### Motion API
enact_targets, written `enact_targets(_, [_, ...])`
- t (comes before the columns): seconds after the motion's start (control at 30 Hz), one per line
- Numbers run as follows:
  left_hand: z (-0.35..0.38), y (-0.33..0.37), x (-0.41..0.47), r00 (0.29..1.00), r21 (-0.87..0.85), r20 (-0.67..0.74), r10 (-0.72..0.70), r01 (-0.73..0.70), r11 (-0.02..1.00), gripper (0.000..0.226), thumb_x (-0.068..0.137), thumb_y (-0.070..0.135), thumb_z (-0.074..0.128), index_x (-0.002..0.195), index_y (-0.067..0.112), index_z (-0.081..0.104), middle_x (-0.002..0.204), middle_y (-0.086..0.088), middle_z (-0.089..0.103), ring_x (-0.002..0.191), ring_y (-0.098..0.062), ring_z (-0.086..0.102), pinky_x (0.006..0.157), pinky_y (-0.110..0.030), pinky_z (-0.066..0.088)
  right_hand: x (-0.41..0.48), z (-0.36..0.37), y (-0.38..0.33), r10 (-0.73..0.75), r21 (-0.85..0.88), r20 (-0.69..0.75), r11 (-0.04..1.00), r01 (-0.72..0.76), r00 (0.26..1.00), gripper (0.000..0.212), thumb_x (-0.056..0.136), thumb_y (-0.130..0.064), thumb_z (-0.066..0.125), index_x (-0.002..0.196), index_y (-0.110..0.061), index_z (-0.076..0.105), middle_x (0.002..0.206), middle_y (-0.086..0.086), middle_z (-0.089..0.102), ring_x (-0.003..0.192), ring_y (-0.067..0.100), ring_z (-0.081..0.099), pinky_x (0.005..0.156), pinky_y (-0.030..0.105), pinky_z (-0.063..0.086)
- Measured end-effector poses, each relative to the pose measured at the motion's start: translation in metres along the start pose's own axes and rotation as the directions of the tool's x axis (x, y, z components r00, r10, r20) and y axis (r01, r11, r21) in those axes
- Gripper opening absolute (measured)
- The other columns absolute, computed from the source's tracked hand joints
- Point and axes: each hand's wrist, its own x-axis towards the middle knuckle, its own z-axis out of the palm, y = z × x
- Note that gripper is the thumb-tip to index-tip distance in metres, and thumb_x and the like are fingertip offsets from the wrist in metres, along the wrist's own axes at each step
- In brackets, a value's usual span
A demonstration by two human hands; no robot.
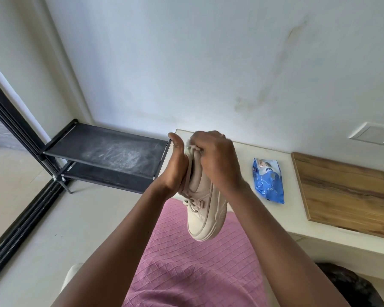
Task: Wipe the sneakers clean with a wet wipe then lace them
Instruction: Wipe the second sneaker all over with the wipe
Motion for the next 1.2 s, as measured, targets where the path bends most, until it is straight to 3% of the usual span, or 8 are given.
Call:
enact_targets(0.1, [0.004, -0.003, -0.005, 0.995, 0.227, 0.095, -0.011, -0.011, 0.974, 0.043, 0.081, 0.049, 0.059, 0.099, 0.010, 0.061, 0.101, -0.019, 0.064, 0.096, -0.022, 0.062, 0.088, -0.031, 0.048, 0.036, -0.018, 0.002, 0.195, -0.118, 0.501, 0.981, -0.156, 0.843, 0.042, 0.075, 0.011, 0.047, 0.093, -0.015, 0.075, 0.094, 0.004, 0.072, 0.078, 0.015, 0.064, 0.065, 0.014, 0.046])
enact_targets(0.17, [0.003, -0.003, -0.008, 0.990, 0.320, 0.126, -0.055, 0.012, 0.947, 0.036, 0.071, 0.026, 0.076, 0.093, -0.001, 0.063, 0.090, -0.027, 0.065, 0.083, -0.027, 0.062, 0.080, -0.036, 0.049, 0.049, -0.028, 0.006, 0.211, -0.072, 0.596, 0.975, -0.210, 0.775, 0.046, 0.077, 0.014, 0.044, 0.094, -0.015, 0.075, 0.089, 0.005, 0.072, 0.061, 0.003, 0.058, 0.050, 0.004, 0.040])
enact_targets(0.33, [0.004, -0.003, -0.004, 0.997, 0.049, -0.071, 0.027, -0.023, 0.999, 0.014, 0.076, 0.019, 0.058, 0.086, 0.012, 0.063, 0.070, 0.000, 0.068, 0.065, -0.012, 0.064, 0.066, -0.026, 0.052, 0.041, -0.038, 0.017, 0.350, 0.242, 0.056, 0.904, -0.352, 0.935, 0.025, 0.080, 0.005, 0.059, 0.087, -0.011, 0.076, 0.085, 0.001, 0.073, 0.076, 0.004, 0.062, 0.068, 0.002, 0.041])
enact_targets(0.5, [0.005, -0.006, 0.003, 0.972, -0.046, -0.231, 0.052, -0.065, 0.997, 0.024, 0.074, 0.029, 0.049, 0.077, 0.010, 0.064, 0.064, -0.001, 0.066, 0.060, -0.013, 0.062, 0.062, -0.027, 0.048, 0.005, -0.031, 0.011, 0.183, 0.114, -0.104, 0.979, -0.171, 0.978, 0.031, 0.069, 0.011, 0.049, 0.076, -0.006, 0.074, 0.076, 0.006, 0.072, 0.070, 0.018, 0.066, 0.066, 0.015, 0.045])
enact_targets(0.63, [0.006, -0.007, 0.006, 0.963, 0.017, -0.237, 0.128, -0.127, 0.992, 0.042, 0.096, 0.031, 0.032, 0.084, 0.007, 0.064, 0.077, -0.005, 0.069, 0.077, -0.017, 0.063, 0.080, -0.037, 0.050, -0.010, -0.025, 0.010, -0.045, 0.068, -0.063, 0.996, 0.049, 0.997, 0.033, 0.063, 0.005, 0.037, 0.069, -0.005, 0.068, 0.069, 0.007, 0.069, 0.067, 0.026, 0.062, 0.059, 0.033, 0.049])
enact_targets(0.83, [0.003, -0.007, -0.001, 0.962, 0.065, -0.260, 0.084, -0.069, 0.995, 0.030, 0.085, 0.021, 0.029, 0.073, 0.005, 0.051, 0.066, -0.005, 0.051, 0.067, -0.013, 0.049, 0.068, -0.026, 0.042, -0.035, -0.024, 0.007, -0.228, 0.144, -0.064, 0.961, 0.236, 0.971, 0.025, 0.063, 0.021, 0.054, 0.070, 0.003, 0.069, 0.078, 0.012, 0.070, 0.073, 0.026, 0.064, 0.067, 0.030, 0.050])
enact_targets(1.03, [0.001, -0.016, 0.005, 0.910, 0.199, -0.409, 0.066, 0.018, 0.980, 0.034, 0.060, 0.043, 0.039, 0.071, 0.011, 0.042, 0.076, -0.009, 0.034, 0.073, -0.023, 0.027, 0.069, -0.038, 0.030, -0.022, -0.018, 0.010, -0.058, 0.136, -0.007, 0.989, 0.058, 0.998, 0.032, 0.071, -0.009, 0.039, 0.073, -0.006, 0.072, 0.074, 0.005, 0.072, 0.069, 0.024, 0.066, 0.059, 0.034, 0.054])
enact_targets(1.2, [0.008, -0.011, 0.006, 0.861, 0.272, -0.480, 0.168, -0.036, 0.962, 0.029, 0.073, 0.028, 0.032, 0.044, 0.027, 0.035, 0.056, 0.011, 0.035, 0.065, -0.018, 0.027, 0.061, -0.036, 0.028, -0.025, -0.011, 0.004, -0.032, 0.084, -0.038, 0.996, 0.035, 0.999, 0.028, 0.065, 0.007, 0.048, 0.075, -0.004, 0.071, 0.078, 0.007, 0.072, 0.075, 0.025, 0.067, 0.065, 0.034, 0.055])
